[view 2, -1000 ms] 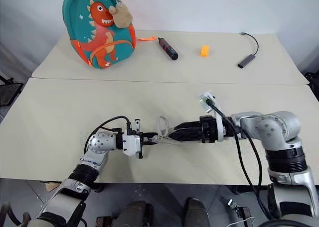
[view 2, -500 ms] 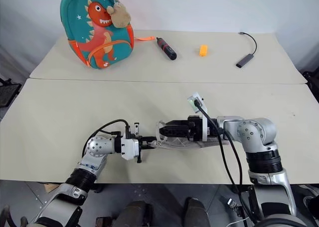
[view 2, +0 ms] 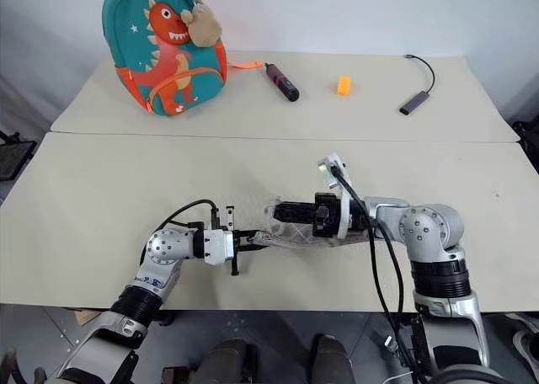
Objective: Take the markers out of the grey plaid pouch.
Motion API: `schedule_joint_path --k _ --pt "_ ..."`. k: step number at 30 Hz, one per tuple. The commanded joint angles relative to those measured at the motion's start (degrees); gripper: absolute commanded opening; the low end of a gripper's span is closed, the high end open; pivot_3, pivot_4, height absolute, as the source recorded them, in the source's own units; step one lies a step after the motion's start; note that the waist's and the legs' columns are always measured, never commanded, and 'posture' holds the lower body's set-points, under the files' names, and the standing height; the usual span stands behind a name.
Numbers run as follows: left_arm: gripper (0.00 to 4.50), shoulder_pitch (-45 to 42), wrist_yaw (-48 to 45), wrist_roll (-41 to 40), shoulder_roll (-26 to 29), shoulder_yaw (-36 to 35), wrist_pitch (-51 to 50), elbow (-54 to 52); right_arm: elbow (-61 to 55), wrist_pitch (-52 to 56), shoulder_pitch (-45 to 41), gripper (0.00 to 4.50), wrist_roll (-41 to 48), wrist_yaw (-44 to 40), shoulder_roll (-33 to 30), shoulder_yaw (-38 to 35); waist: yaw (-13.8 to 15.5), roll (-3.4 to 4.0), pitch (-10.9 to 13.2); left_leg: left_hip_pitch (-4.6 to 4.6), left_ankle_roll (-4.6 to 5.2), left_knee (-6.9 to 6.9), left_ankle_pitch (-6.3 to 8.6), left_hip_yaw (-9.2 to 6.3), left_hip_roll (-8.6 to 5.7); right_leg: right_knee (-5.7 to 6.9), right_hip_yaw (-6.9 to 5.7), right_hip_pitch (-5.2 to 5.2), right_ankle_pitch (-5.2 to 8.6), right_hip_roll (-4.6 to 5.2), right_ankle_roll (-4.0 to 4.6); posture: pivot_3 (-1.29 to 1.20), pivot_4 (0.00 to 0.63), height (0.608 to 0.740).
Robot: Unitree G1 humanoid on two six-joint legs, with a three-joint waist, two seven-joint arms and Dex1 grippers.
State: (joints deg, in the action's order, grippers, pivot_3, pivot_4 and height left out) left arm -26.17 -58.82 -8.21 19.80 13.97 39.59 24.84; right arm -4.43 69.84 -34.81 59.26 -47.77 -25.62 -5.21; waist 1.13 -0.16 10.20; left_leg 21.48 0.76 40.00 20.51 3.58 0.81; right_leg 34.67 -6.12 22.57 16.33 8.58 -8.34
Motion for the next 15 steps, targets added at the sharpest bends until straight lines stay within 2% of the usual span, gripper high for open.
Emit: schedule_joint_path --k 1,4,15 --pt "0.0 0.45 -0.11 -2.02 -0.18 -0.53 -1.34 -2.45 -1.31 -1.56 -0.27 0.02 4.44 1.37 2.01 -4.81 -0.01 0.0 0.0 0.0 0.0 0.0 0.0 0.0 0.0 0.0 0.0 0.0 0.0 0.0 0.0 0.0 0.15 0.74" --pt "0.0 0.61 -0.03 -3.22 -0.47 -0.97 -3.24 -3.03 -0.06 -0.14 -0.84 0.02 9.91 4.53 4.09 -9.2 -0.03 0.0 0.0 0.0 0.0 0.0 0.0 0.0 0.01 0.01 0.0 0.01 0.0 -0.01 0.0 0.0 0.15 0.74" --pt "0.0 2.96 -3.72 -12.1 0.7 -3.7 -21.41 -11.15 3.57 0.12 -2.0 0.02 22.11 12.98 2.54 -16.73 -0.1 0.0 0.0 0.01 0.0 -0.01 0.0 0.0 0.01 0.01 0.01 0.01 0.0 -0.01 0.0 0.0 0.15 0.74"
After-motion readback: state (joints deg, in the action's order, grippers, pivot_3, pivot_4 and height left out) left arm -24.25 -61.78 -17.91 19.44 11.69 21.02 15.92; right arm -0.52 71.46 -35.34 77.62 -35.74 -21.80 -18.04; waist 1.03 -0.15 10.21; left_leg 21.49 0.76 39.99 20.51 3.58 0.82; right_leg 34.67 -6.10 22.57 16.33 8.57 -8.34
